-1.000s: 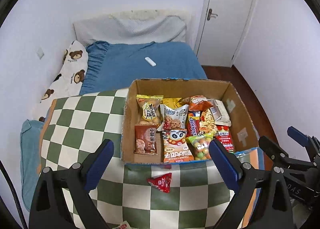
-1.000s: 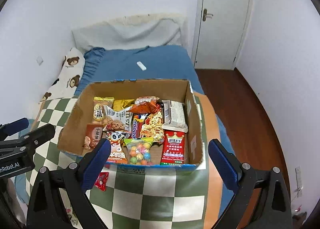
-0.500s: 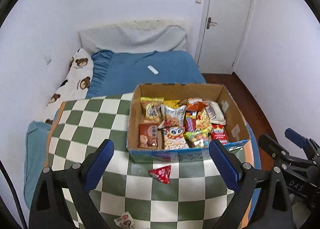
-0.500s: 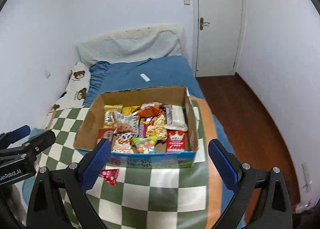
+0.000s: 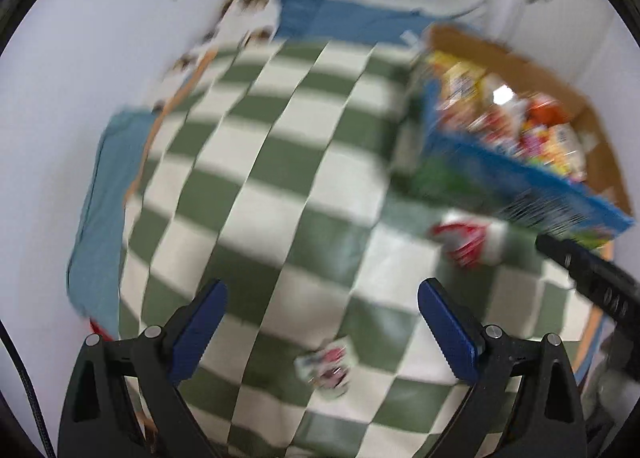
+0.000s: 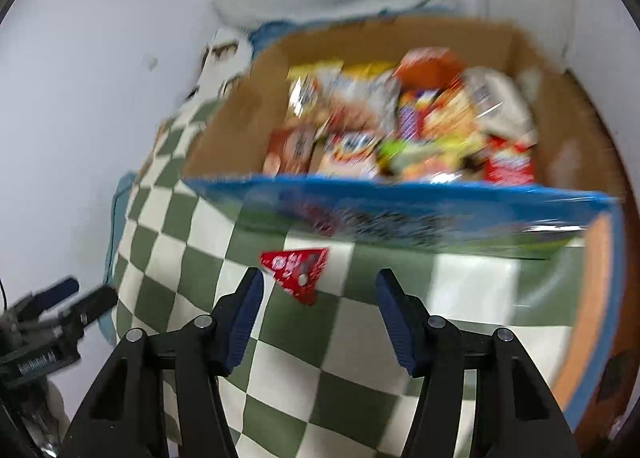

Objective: Organize snacks
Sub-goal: 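Grasp the small white candy packet with the left gripper while the right grasps the red triangular candy, then carry both candies into the cardboard box and open both grippers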

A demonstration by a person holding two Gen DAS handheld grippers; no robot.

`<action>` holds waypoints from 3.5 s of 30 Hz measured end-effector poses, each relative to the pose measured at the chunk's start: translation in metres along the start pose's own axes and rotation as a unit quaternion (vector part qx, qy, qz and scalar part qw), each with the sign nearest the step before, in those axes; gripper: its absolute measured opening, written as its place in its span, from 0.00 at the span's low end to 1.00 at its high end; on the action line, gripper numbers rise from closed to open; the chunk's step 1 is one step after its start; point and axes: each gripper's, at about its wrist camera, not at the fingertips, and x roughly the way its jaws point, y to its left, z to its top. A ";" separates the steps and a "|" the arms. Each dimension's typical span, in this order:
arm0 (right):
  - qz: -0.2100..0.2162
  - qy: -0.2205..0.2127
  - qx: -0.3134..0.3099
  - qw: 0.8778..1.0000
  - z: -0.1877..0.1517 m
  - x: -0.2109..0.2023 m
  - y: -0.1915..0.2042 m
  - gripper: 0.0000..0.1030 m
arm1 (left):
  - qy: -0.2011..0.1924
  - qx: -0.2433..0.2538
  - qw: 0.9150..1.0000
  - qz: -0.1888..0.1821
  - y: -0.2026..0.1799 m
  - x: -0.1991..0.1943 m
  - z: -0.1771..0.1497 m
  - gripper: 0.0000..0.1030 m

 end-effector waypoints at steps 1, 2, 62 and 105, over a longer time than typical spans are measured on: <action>-0.001 0.008 -0.006 1.000 0.002 0.013 0.003 0.60 | 0.017 -0.011 1.000 0.000 0.007 0.009 -0.006 0.95; -0.002 0.019 -0.016 1.000 0.004 0.030 0.007 0.60 | 0.035 -0.022 0.999 -0.003 0.012 0.017 -0.011 0.94; -0.101 0.087 -0.031 0.991 -0.108 0.060 -0.019 0.54 | 0.150 0.133 0.977 -0.073 -0.118 0.088 -0.062 0.52; -0.048 -0.088 0.038 0.994 0.051 -0.099 -0.063 0.54 | 0.002 0.156 0.976 -0.149 -0.170 -0.040 0.105 0.52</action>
